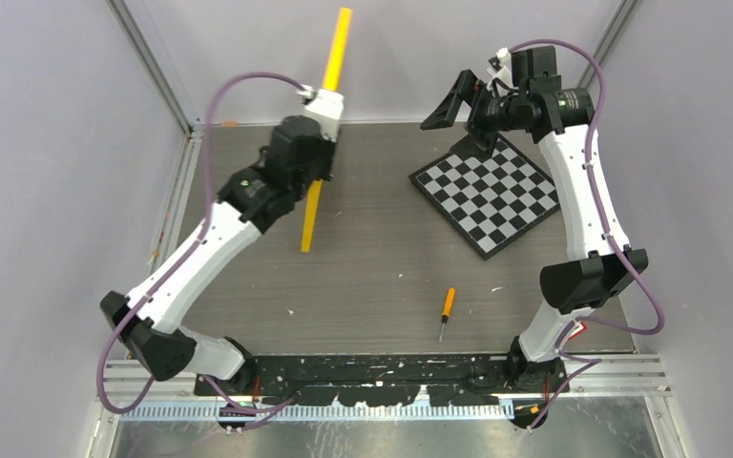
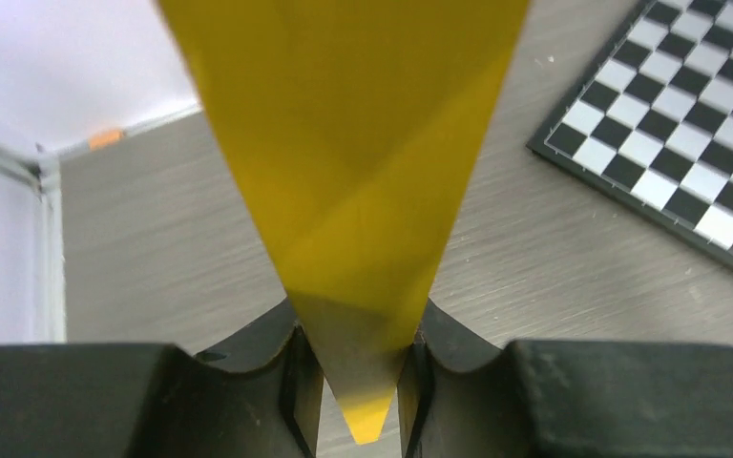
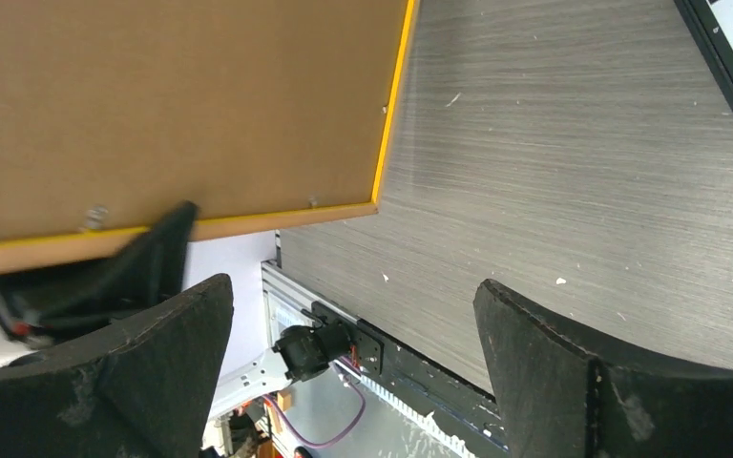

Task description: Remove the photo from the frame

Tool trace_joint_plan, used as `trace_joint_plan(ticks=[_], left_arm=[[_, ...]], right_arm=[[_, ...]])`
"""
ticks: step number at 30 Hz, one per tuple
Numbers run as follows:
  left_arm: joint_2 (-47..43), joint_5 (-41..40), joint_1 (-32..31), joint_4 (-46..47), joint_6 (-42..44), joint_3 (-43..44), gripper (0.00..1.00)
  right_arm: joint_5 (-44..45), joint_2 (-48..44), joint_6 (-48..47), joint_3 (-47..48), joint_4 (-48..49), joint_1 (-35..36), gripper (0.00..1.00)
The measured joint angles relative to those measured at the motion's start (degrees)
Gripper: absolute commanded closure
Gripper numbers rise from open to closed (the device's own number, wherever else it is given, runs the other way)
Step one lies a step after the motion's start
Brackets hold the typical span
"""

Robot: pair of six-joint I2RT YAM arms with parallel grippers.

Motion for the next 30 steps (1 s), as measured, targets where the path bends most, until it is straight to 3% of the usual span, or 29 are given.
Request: trace_joint_plan(ticks=[9,13,18,21,30], left_arm=[[-5.75,8.85,12.74,-3.96,-14.21,0.02,1.0],[-7.63,16.24,21.79,-3.39,-19.54,-1.84,1.0],[-12.57,27.78,37.62,-0.17,-27.93,-11.63,1.0],[-14.8,32.94,43.12,3.37,-32.48,-17.44,1.0],[-16.79,44.35,52.0,11.63,-44.28,-33.7,1.0]], right_arm=[[-1.7,-0.96,-0.55,-2.93,2.36,-0.76,0.0],[-2.93,-2.03,-0.98,-3.56,3.5,-1.51,0.0],[-3.58,-4.68,-2.1,-7.37,5.6,-1.95,0.0],[-3.74,-7.3,-4.0,-12.11,7.69,-2.14,0.0],[-4.0,-12.37,-4.87,-28.33,14.47,-2.23,0.0]])
